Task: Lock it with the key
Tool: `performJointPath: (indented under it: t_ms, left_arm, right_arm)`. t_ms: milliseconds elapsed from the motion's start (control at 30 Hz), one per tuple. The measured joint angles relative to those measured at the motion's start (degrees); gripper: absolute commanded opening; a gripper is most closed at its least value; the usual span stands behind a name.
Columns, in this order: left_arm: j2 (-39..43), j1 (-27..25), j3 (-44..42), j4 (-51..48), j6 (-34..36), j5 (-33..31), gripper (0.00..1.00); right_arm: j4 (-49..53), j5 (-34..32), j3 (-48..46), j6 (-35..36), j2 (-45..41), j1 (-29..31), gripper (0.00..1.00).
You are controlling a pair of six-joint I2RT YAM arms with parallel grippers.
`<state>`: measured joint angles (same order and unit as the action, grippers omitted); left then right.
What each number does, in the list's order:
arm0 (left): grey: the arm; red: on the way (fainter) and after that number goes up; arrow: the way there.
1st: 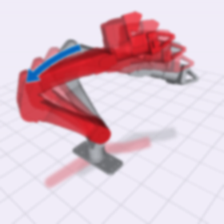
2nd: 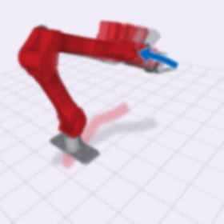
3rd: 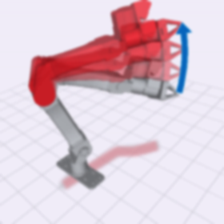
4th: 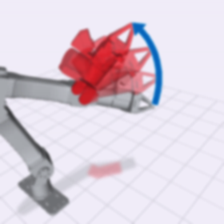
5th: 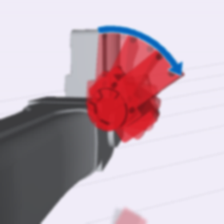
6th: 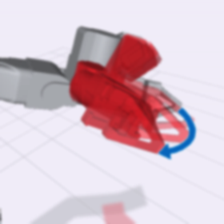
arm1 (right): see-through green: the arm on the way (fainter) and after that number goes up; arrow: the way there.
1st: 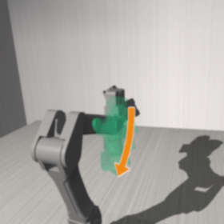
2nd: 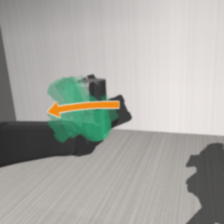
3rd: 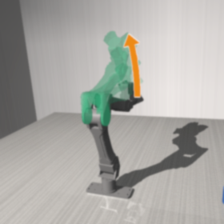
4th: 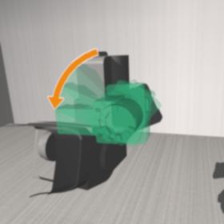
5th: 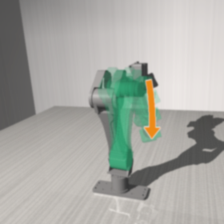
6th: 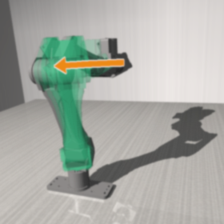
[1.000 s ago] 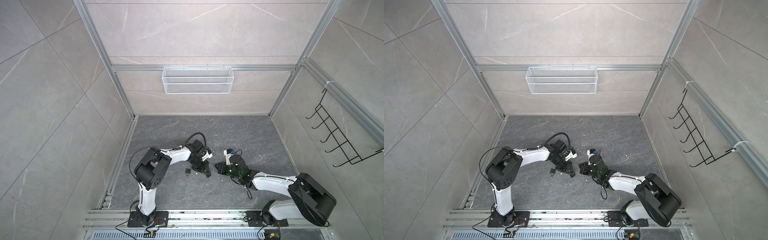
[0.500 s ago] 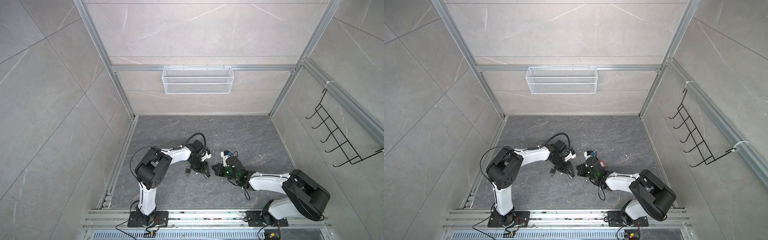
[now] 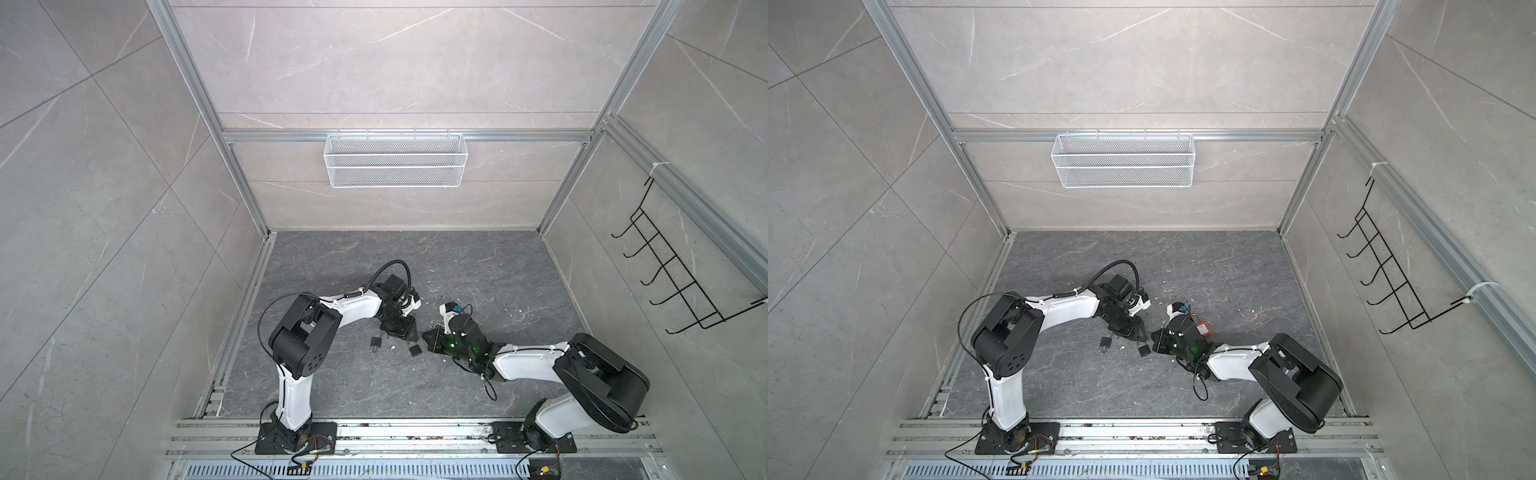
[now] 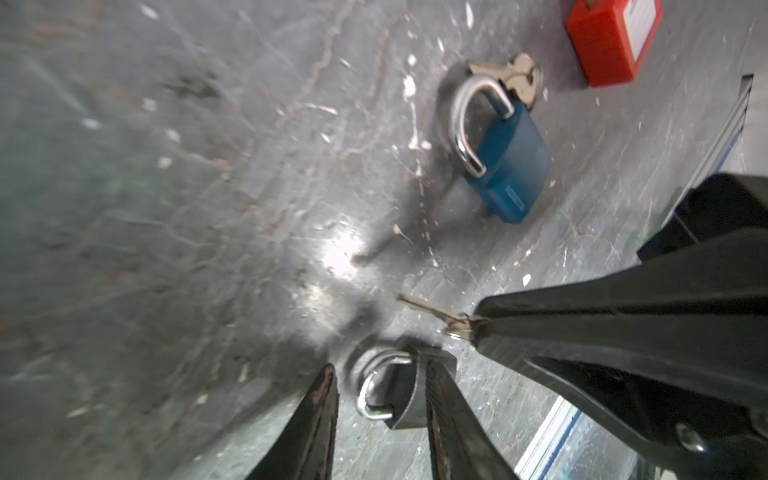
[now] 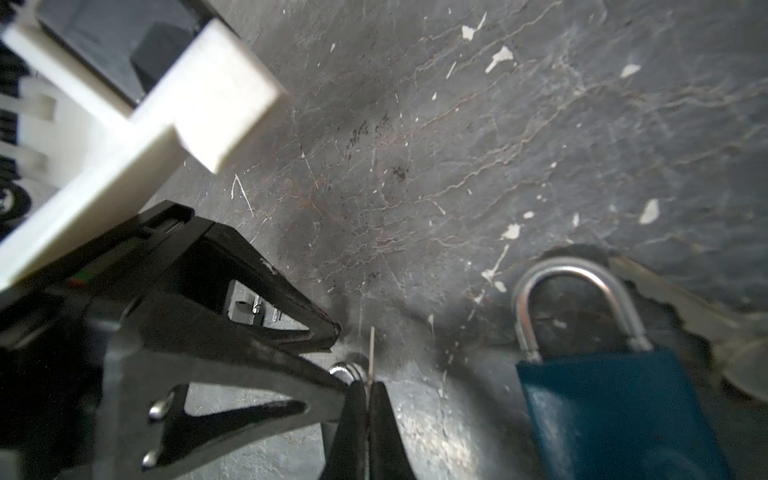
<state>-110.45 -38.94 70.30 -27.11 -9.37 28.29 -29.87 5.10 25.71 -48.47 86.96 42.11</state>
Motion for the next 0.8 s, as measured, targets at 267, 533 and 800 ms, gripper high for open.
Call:
performJointPath:
  t_ms: [267, 533, 800]
  left_arm:
    - [11.3, 0.7, -5.92, 6.62, -2.91, -6.19, 0.51]
    - [29.75, 0.68, -15.15, 14.34, -4.42, -14.1, 1.0]
    - [41.42, 0.68, -24.35, 20.09, -5.2, -22.47, 1.0]
  right_arm:
    - [-0.2, 0.04, 0.55, 0.02, 2.64, 0.0, 0.0]
    - [-0.39, 0.04, 0.66, 0.02, 3.63, 0.0, 0.0]
    - [-0.15, 0.2, 1.68, 0.15, 4.57, 0.0, 0.28]
